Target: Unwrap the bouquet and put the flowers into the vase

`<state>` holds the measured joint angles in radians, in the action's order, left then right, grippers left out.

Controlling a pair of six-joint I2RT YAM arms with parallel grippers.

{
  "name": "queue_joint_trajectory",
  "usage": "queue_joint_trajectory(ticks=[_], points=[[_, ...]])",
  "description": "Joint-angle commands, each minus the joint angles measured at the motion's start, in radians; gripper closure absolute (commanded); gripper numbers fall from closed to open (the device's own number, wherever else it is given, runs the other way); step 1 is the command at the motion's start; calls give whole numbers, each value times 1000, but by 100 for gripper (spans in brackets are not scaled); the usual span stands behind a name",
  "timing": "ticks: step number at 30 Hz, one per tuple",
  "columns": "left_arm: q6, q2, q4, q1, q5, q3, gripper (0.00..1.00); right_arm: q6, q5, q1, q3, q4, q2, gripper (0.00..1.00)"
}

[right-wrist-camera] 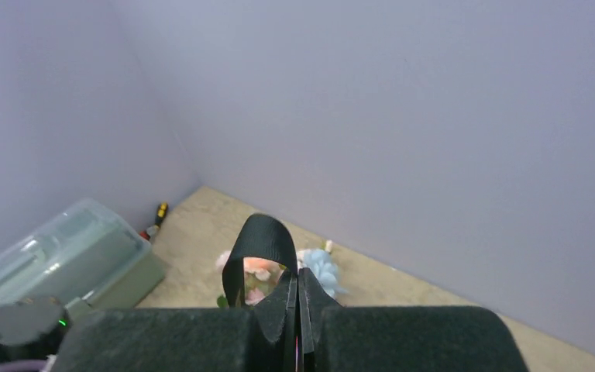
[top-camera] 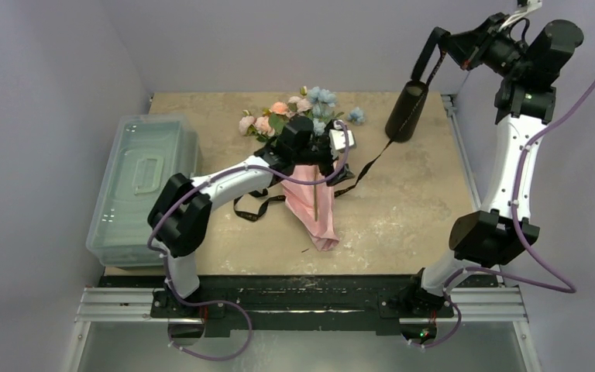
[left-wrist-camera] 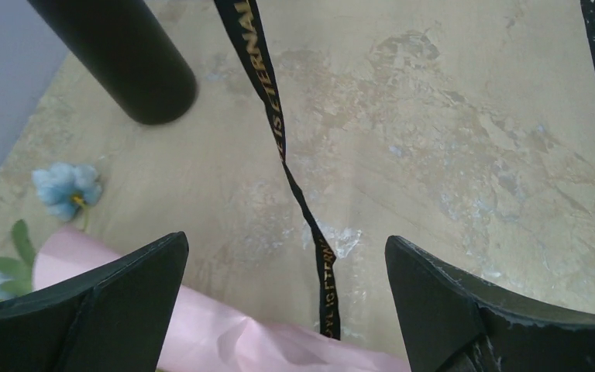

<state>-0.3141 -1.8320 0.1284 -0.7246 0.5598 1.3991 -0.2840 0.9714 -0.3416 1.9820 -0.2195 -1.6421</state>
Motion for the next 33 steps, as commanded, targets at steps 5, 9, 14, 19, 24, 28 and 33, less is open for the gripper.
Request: queue_joint_trajectory(ticks=[5,9,14,19,24,28,33], points=[[128,-169,146,-56,-91,96,9,-405,92,-3,127,371,-22,100],[173,-235,165,-59,-131,142,22,-476,106,-3,157,432,-32,100],[190,-281,152,-66,-135,191,61,-497,123,-3,200,444,-56,100],[221,-209,179,-67,-108,192,100,-325,136,-5,121,314,-33,100],[250,-127,186,-68,-100,237,100,-66,120,-3,-58,136,34,100],[279,-99,185,-67,-88,303,100,90,109,0,-191,15,75,100],[280,-109,160,-66,-88,427,100,270,123,16,-306,-135,107,100]])
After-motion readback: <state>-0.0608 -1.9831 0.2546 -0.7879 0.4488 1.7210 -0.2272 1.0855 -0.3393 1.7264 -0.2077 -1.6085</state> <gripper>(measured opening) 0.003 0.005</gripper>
